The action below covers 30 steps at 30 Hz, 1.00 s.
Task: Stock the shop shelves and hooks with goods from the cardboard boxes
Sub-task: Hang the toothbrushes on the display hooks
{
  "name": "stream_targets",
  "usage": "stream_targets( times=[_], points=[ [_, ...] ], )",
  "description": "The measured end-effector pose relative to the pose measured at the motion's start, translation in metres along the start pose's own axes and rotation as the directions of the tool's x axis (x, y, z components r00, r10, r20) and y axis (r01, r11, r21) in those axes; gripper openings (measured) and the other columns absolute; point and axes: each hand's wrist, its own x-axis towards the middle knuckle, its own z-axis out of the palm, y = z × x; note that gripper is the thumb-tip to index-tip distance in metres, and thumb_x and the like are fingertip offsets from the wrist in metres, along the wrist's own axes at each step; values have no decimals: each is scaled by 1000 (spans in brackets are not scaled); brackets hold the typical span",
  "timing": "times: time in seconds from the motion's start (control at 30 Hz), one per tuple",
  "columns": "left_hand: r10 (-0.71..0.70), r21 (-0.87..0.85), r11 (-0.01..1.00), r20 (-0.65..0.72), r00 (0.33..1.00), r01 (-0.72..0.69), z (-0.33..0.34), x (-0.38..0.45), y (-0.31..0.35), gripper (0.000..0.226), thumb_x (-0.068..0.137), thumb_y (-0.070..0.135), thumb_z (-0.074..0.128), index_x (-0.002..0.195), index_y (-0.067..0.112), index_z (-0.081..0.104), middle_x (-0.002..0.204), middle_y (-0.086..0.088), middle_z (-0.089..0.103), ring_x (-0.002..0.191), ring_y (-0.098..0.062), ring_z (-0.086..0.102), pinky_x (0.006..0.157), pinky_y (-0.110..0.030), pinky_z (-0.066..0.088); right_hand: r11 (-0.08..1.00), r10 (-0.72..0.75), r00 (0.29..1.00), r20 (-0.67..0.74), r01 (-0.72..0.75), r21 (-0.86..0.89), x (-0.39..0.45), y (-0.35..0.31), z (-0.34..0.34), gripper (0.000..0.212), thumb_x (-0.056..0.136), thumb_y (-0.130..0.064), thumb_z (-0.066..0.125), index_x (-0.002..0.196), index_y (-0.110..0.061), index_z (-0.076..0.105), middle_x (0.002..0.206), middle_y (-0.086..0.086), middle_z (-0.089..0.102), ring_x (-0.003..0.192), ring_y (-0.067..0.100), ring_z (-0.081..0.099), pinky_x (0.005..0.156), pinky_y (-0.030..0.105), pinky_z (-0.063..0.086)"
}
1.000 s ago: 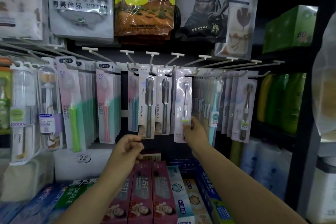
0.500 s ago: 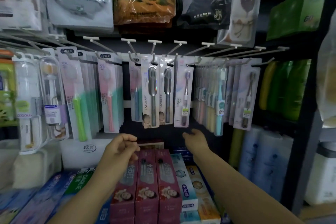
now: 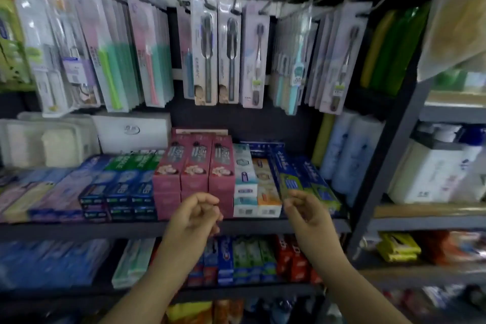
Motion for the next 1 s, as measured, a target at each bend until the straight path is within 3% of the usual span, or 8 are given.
stream_targets(
  times=[0.1, 0.2, 0.33, 0.47, 0.63, 0.77, 0.87, 1.0],
  points=[
    [-86, 43, 995, 30, 996, 85, 20, -35, -38, 12, 95, 7, 51, 91, 15, 60, 79, -4, 64, 54, -2, 58, 56, -15, 49, 996, 84, 996, 12, -84, -44, -40, 38, -12, 14, 95, -30, 55, 109, -29, 57, 82, -10, 63, 65, 1, 59, 60, 20, 47],
    [-220, 107, 972, 81, 972, 211, 38, -68, -84, 10, 95, 10, 52, 93, 16, 60, 82, -6, 65, 57, -4, 60, 59, -20, 50, 969, 221, 975, 24, -217, -114, -80, 83, -19, 18, 96, -30, 54, 113, -30, 55, 86, -11, 64, 69, 4, 62, 58, 20, 50],
    [-415, 208, 901, 153, 897, 381, 54, -111, -146, 9, 96, 13, 52, 90, 17, 57, 82, -6, 62, 64, -15, 59, 60, -27, 46, 899, 402, 916, -9, -396, -188, -140, 147, -29, 21, 95, -24, 56, 116, -19, 56, 80, -12, 62, 62, -2, 58, 55, 14, 45],
    [-581, 320, 798, 179, 794, 511, 57, -153, -213, 10, 96, 14, 51, 92, 21, 57, 87, -6, 64, 73, -20, 62, 69, -32, 48, 778, 577, 815, -58, -570, -264, -203, 198, -33, 18, 95, -23, 56, 112, -23, 55, 89, -9, 64, 64, 0, 59, 49, 9, 43],
    [-742, 354, 661, 182, 645, 661, 51, -201, -284, 8, 96, 8, 48, 95, 12, 55, 85, -8, 60, 67, -16, 53, 61, -23, 43, 599, 753, 653, -83, -731, -326, -266, 253, -20, 22, 93, -26, 57, 115, -24, 56, 93, -10, 63, 83, 5, 60, 62, 18, 44],
    [-811, 396, 573, 147, 567, 717, 45, -228, -339, 15, 96, 8, 48, 85, 17, 54, 76, -5, 59, 61, -17, 53, 59, -27, 43, 477, 836, 546, -57, -773, -418, -295, 299, -11, 27, 92, -29, 59, 118, -21, 56, 94, -5, 58, 91, 16, 58, 75, 28, 45],
    [-833, 414, 531, 98, 544, 739, 48, -243, -380, 17, 95, 7, 51, 81, 18, 54, 76, -6, 60, 66, -18, 55, 63, -27, 44, 399, 892, 452, -9, -797, -454, -308, 341, -2, 33, 91, -24, 61, 122, -14, 55, 101, 0, 58, 94, 18, 57, 80, 32, 48],
    [-858, 446, 473, 37, 513, 760, 57, -256, -432, 18, 93, 13, 54, 77, 20, 53, 81, -9, 63, 74, -23, 58, 73, -33, 47, 385, 912, 402, 82, -769, -510, -311, 393, 10, 29, 92, -21, 61, 119, -13, 56, 104, 3, 59, 95, 17, 57, 86, 31, 48]
  ],
)
